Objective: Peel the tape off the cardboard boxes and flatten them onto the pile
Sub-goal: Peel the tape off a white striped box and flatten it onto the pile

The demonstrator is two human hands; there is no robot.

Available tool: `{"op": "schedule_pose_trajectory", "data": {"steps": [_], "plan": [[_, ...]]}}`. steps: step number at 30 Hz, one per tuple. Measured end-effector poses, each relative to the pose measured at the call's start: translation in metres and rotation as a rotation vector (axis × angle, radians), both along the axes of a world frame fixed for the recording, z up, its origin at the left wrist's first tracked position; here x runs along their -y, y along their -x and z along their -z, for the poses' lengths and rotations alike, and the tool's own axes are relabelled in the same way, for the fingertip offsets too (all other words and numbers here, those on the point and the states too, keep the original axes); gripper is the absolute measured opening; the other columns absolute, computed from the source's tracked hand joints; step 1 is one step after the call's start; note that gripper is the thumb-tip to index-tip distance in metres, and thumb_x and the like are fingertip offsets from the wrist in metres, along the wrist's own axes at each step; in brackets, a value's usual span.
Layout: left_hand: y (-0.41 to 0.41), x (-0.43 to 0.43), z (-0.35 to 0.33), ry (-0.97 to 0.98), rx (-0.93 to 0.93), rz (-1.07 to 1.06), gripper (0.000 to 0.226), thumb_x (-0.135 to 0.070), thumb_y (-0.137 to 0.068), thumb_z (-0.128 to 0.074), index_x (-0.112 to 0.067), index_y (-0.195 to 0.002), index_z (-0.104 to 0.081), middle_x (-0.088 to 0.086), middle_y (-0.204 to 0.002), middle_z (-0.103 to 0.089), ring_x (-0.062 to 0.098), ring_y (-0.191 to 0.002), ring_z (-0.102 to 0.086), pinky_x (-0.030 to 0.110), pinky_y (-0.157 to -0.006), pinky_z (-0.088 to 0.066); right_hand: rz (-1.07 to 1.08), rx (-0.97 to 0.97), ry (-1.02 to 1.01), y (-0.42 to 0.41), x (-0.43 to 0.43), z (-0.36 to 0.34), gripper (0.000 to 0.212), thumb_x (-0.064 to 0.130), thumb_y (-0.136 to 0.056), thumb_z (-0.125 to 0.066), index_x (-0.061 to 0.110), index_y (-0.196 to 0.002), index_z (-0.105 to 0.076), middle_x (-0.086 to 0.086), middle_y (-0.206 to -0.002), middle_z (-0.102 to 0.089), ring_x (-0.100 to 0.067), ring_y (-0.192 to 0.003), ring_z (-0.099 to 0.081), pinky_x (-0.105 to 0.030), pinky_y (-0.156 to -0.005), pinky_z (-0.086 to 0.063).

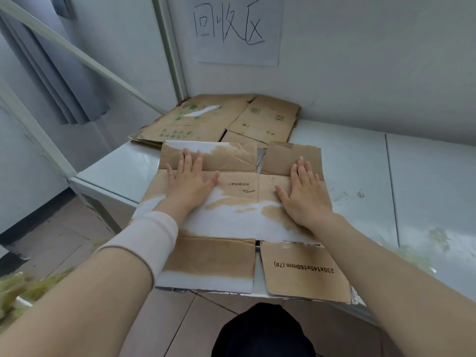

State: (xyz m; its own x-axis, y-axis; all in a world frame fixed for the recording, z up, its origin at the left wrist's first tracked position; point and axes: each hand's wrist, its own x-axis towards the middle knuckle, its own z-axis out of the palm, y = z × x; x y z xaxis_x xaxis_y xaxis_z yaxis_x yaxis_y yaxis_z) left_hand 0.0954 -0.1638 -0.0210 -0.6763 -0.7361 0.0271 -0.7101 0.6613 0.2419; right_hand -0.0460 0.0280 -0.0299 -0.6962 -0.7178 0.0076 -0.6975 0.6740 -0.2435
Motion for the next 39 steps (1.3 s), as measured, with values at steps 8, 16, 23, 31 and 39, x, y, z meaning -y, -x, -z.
{"op": "schedule_pose_trajectory", "data": {"steps": [8, 16, 23, 31, 39], "plan": [[0.003, 0.005, 0.026, -0.016, 0.03, -0.036, 0.073, -0.055, -0.095, -0.024, -0.021, -0.15, 0.009, 0.005, -0.156, 0.023, 0.018, -0.145, 0.018, 0.045, -0.117, 0.01, 0.001, 0.038, -0.034, -0.007, -0.001, 0.01, 0.068, 0.047, -0.096, -0.017, 0.009, -0.147, 0.008, -0.005, -0.155, 0.021, -0.015, -0.143, 0.017, -0.032, -0.116, 0.009], [0.002, 0.004, 0.03, 0.0, -0.042, -0.061, 0.069, -0.052, -0.095, -0.025, -0.022, -0.15, 0.004, 0.004, -0.157, 0.018, 0.017, -0.146, 0.015, 0.043, -0.118, 0.006, -0.017, 0.033, -0.01, -0.058, -0.044, 0.022, 0.068, 0.048, -0.095, -0.016, 0.012, -0.148, 0.006, -0.001, -0.155, 0.018, -0.011, -0.142, 0.018, -0.028, -0.116, 0.012], [-0.048, -0.051, 0.03, -0.038, -0.051, -0.187, 0.062, -0.05, -0.097, -0.022, -0.018, -0.15, -0.014, 0.006, -0.159, 0.0, 0.017, -0.147, 0.005, 0.044, -0.117, 0.006, -0.017, 0.037, -0.013, -0.06, -0.043, 0.019, 0.067, 0.047, -0.095, -0.016, 0.011, -0.148, 0.005, -0.001, -0.156, 0.015, -0.011, -0.143, 0.016, -0.029, -0.115, 0.011], [-0.108, -0.145, 0.039, -0.614, -1.092, -1.022, 0.114, -0.034, -0.073, -0.077, -0.012, -0.148, 0.006, 0.015, -0.156, -0.002, 0.028, -0.143, -0.014, 0.046, -0.114, -0.016, -0.028, 0.051, -0.025, -0.063, -0.045, 0.013, 0.066, 0.046, -0.096, -0.017, 0.01, -0.148, 0.001, -0.004, -0.157, 0.012, -0.014, -0.143, 0.013, -0.032, -0.117, 0.007], [-0.099, -0.153, -0.008, -1.145, -1.529, -0.923, 0.017, -0.021, -0.088, -0.064, -0.012, -0.098, -0.055, 0.004, -0.094, -0.063, 0.02, -0.081, -0.061, 0.029, -0.062, -0.054, -0.061, 0.286, 0.105, -0.057, -0.055, -0.017, 0.071, 0.047, -0.095, -0.032, 0.011, -0.148, -0.002, -0.004, -0.157, 0.008, -0.018, -0.144, 0.012, -0.034, -0.116, 0.001]]}}
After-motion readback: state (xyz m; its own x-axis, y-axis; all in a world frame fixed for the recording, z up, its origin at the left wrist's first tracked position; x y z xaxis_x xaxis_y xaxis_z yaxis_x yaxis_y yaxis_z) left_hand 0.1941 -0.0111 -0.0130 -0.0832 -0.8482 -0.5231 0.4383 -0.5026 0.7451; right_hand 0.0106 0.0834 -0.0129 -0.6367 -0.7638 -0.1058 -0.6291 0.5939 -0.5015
